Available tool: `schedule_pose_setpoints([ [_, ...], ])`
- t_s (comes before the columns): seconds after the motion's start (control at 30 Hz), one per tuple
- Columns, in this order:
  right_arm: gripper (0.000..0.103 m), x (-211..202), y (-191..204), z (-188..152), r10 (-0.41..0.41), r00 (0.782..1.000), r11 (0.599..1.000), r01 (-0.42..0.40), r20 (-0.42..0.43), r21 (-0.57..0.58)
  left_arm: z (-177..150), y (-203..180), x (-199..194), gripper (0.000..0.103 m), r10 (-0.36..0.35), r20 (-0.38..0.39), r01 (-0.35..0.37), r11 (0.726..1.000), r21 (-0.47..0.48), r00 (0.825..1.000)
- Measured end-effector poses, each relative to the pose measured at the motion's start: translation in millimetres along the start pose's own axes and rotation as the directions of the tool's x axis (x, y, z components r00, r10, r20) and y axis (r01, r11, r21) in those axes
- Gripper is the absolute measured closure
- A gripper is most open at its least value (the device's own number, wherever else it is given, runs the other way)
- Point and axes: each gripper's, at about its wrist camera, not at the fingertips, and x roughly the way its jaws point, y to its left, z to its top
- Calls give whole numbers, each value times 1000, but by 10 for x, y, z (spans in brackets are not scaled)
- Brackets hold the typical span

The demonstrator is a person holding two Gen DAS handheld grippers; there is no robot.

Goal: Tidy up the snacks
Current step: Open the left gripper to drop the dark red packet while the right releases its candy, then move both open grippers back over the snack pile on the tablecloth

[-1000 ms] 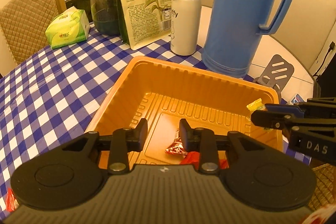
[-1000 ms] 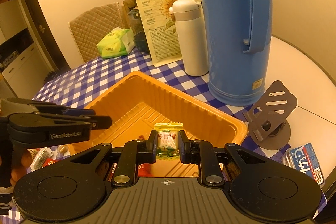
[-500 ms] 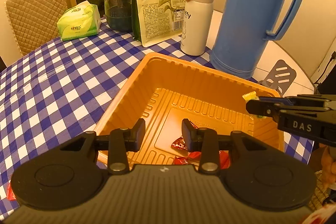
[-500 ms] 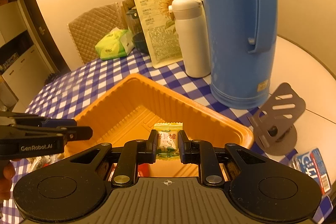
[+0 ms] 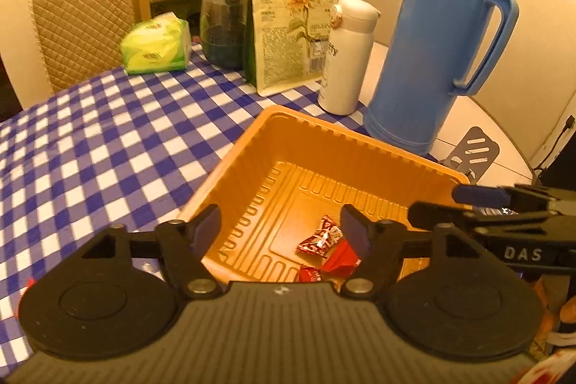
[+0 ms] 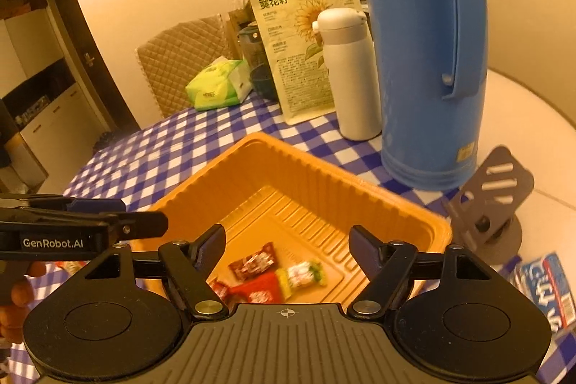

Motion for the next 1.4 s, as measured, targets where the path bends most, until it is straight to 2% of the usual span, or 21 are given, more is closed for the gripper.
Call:
schedule_pose_setpoints([
  [0.33,23,-338,137,-177,-34,999,999,34,-6,3,-217,51,-459,19,62,50,-62,998,2,997],
  [0.73,23,-618,328,-366,34,999,998,-33,-20,62,-647,234,-1041,19,115,47,-112,992,-56,992],
  [1.1,23,-606,726,-579,103,990,994,-107,-101,-32,-1156,531,-1345,19,173,-43,-177,975,-134,984],
  [1.4,23,-421,1081,-775,146,971,981,-168,-191,-101,-1491,819,-1477,19,233,-119,-253,949,-187,965],
])
